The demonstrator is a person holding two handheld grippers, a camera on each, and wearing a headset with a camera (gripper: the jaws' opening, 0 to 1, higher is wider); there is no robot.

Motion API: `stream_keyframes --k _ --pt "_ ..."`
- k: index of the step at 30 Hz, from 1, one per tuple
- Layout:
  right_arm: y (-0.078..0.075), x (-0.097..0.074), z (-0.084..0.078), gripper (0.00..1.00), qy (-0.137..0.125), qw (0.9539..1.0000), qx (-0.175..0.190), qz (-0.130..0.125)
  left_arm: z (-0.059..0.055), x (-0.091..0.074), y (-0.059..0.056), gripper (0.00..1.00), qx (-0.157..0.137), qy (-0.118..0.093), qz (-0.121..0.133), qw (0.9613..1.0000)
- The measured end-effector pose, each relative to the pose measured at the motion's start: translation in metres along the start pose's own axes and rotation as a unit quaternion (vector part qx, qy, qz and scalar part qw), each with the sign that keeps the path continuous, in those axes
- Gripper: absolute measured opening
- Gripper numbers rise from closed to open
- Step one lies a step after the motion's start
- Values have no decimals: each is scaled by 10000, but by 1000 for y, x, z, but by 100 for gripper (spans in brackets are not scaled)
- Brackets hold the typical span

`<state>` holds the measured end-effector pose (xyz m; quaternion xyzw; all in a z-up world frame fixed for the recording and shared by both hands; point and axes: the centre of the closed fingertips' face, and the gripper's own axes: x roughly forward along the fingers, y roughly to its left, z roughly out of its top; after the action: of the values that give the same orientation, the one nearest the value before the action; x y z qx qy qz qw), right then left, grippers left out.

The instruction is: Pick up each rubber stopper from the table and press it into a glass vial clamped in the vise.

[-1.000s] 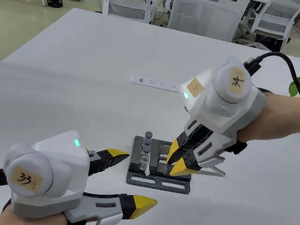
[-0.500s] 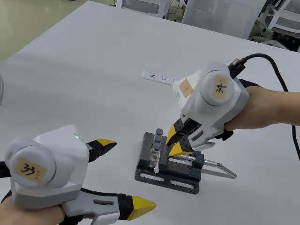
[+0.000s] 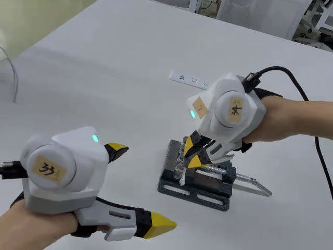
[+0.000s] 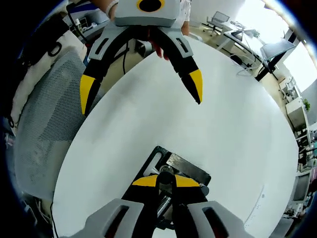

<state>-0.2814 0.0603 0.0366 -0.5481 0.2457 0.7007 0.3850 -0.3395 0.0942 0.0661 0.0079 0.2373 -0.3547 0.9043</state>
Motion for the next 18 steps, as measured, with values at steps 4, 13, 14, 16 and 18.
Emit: stream_keyframes --k 4,13,14,16,18 --pt "-3 6 0 4 14 10000 14 88 -2 -1 2 99 -57 0 30 10000" --pt "-5 8 -2 4 64 9997 76 203 -4 -1 3 98 -135 -49 53 9999" --pt "-5 9 -1 4 62 9996 113 232 -5 -1 4 98 -137 -54 54 9999" --pt "-4 8 -1 4 62 9996 114 246 -6 -1 4 98 -139 -52 44 9999" --pt "-5 9 0 4 65 9996 119 257 -6 -1 4 97 -149 -59 49 9999"
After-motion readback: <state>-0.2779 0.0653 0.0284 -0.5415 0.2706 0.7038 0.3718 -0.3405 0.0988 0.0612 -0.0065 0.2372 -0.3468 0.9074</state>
